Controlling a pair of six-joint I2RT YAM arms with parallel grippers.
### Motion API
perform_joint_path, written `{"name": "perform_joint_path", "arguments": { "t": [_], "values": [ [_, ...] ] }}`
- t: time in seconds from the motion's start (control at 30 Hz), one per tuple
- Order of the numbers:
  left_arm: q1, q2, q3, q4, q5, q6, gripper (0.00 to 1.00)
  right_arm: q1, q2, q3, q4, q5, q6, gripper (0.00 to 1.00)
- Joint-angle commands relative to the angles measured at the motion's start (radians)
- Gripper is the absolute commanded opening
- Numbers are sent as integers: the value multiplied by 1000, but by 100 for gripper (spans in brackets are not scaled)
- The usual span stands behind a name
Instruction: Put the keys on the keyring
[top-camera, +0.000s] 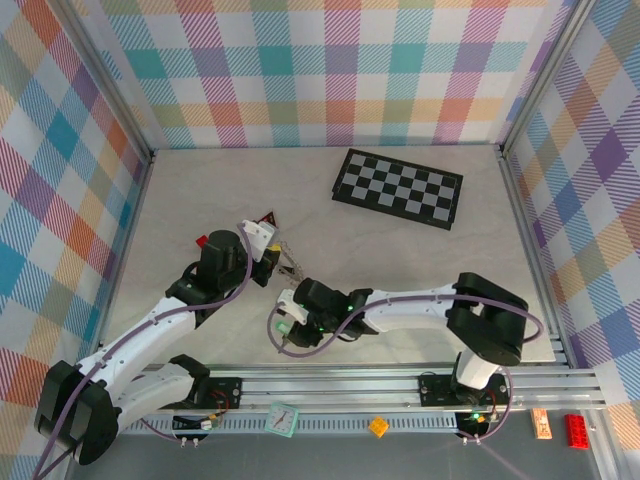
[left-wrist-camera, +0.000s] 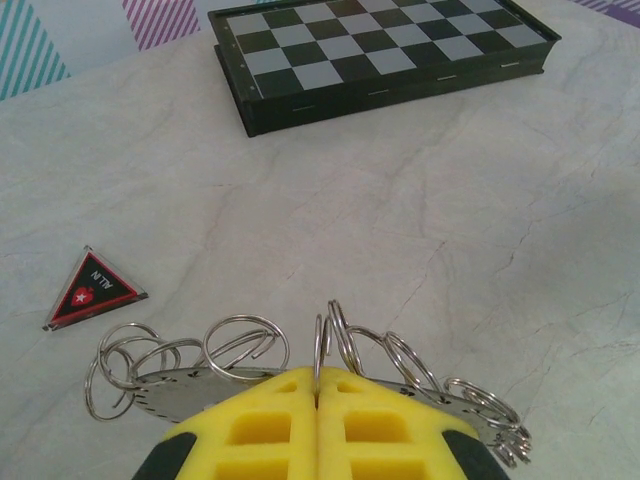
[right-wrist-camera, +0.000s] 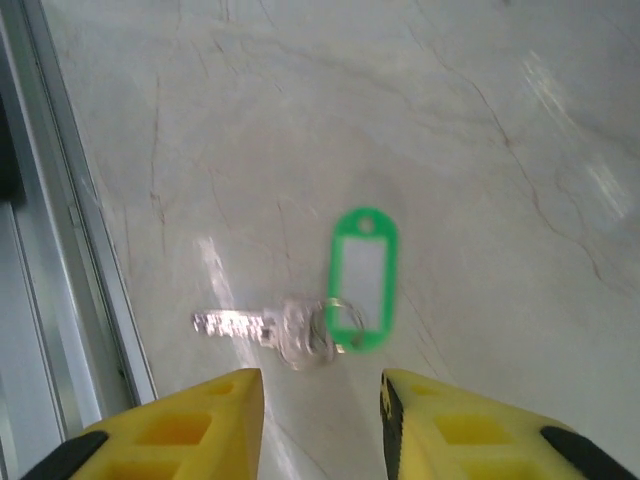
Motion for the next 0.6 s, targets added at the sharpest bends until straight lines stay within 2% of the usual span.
{"name": "perform_joint_path", "arguments": {
  "t": [0.0, 0.3, 0.57],
  "values": [
    [9, -26, 29, 18, 15, 9, 0, 17, 62, 64, -27, 1, 35, 38],
    [7, -28, 22, 28, 18, 9, 0, 20, 181, 153, -90, 52, 44, 40],
    [7, -32, 22, 25, 23, 13, 0, 19, 197, 156, -152, 106, 42, 37]
  ]
}}
